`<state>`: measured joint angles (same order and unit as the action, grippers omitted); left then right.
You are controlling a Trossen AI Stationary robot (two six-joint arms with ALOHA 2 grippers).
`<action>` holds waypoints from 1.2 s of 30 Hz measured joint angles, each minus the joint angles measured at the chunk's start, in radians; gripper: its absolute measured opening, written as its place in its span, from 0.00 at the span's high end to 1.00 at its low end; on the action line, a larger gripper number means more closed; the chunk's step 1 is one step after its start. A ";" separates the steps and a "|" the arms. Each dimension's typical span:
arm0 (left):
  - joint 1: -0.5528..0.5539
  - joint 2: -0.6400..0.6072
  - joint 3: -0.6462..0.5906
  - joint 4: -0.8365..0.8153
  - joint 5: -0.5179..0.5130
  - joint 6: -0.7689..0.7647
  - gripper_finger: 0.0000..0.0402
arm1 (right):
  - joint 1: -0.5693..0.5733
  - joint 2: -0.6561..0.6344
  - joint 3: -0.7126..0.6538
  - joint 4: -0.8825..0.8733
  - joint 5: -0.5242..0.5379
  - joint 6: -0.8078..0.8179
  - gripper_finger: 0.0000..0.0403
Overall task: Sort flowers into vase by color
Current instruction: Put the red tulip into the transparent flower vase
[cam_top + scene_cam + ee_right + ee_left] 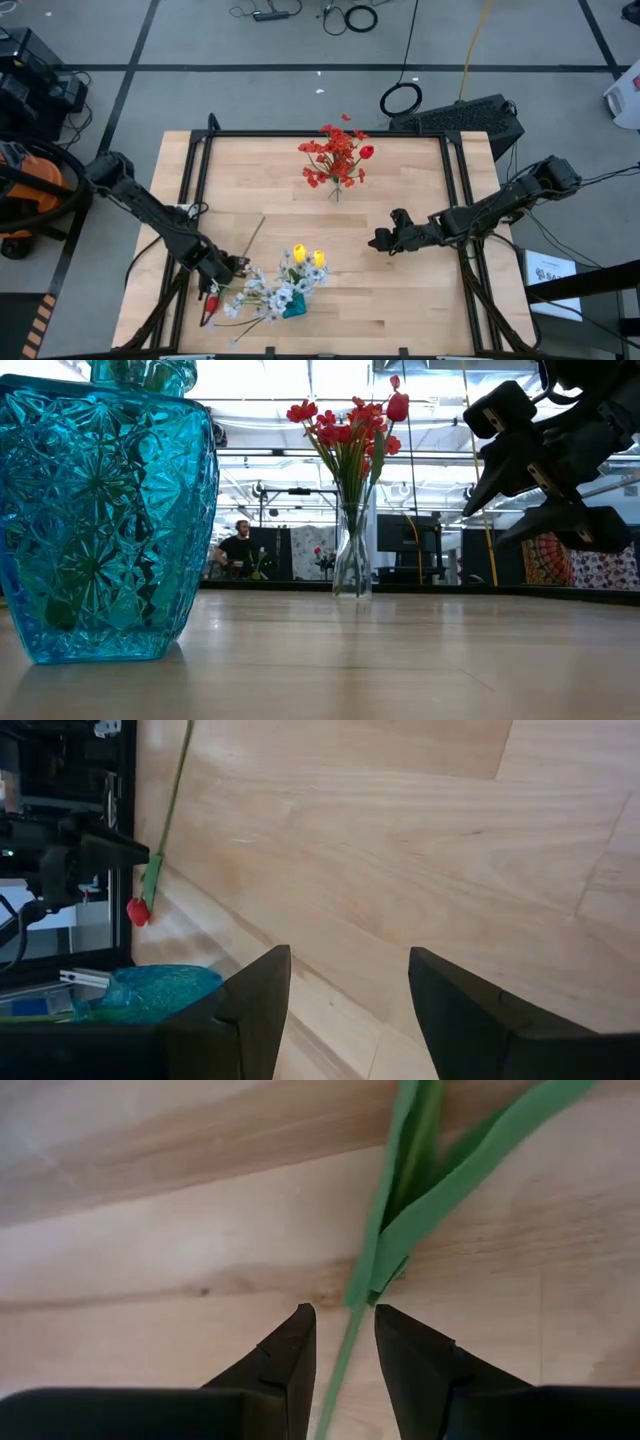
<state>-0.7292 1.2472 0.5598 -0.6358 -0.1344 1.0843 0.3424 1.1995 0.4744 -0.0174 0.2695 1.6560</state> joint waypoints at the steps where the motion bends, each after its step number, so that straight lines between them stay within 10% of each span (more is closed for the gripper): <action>1: 0.000 0.008 0.000 0.001 0.005 0.010 0.72 | 0.000 0.000 0.000 0.000 0.000 -0.001 0.51; 13: -0.028 0.141 0.006 0.052 0.046 0.072 0.72 | 0.000 0.000 0.000 0.011 0.000 -0.019 0.51; 22: -0.017 0.145 0.004 0.036 0.053 -0.148 0.97 | 0.000 0.000 0.000 0.014 0.025 -0.053 0.51; 36: 0.095 0.101 -0.004 -0.097 -0.121 -0.403 1.00 | 0.000 0.000 0.000 0.015 0.026 -0.145 0.51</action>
<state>-0.6339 1.3478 0.5562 -0.7331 -0.2552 0.6811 0.3424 1.1995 0.4747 -0.0025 0.2955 1.5114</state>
